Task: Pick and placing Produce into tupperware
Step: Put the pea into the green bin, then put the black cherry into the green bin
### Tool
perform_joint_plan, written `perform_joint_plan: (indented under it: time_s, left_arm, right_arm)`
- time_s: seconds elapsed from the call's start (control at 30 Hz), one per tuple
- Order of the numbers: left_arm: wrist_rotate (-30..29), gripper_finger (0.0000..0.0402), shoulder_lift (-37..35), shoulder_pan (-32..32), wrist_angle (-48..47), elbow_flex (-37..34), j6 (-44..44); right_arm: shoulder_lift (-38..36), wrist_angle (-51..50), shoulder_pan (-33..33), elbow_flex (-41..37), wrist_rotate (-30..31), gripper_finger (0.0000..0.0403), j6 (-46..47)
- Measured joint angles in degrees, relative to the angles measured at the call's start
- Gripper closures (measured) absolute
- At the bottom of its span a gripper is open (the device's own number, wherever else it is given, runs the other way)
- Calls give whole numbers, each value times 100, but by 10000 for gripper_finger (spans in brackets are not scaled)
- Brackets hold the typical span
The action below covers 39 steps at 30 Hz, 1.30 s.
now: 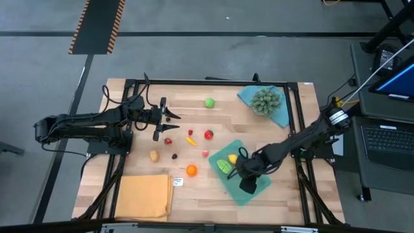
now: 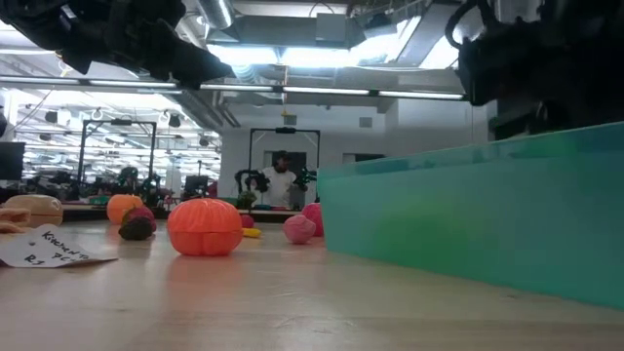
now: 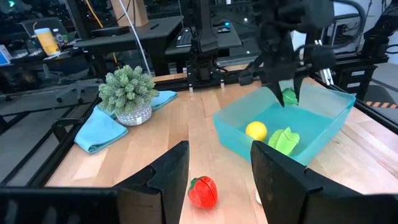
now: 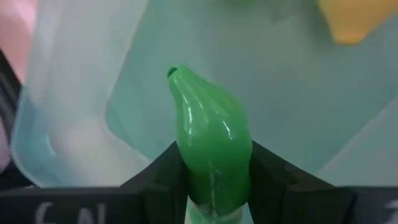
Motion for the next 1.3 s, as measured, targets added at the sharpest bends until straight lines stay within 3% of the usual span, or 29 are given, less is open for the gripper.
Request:
perform_joint_plan:
  time_s: [0.33,0.77,0.87,1.07,1.3]
  left_arm:
    - [-2,236,2,-2,-90,0,-46]
    - [0,237,2,-2,-138,0,-44]
    - [-2,237,2,-2,-136,0,-42]
    - [-2,237,2,2,-138,0,-24]
    - [-2,237,2,2,-138,0,-29]
  right_arm:
    - [338,73,-27,0,94,250,-153]
    - [29,219,-109,-2,252,238,-794]
    - [-325,229,-119,-1,651,238,-961]
    - [-943,234,-121,0,2129,237,-1684]
    - [-1036,356,-249,0,3247,237,-2234]
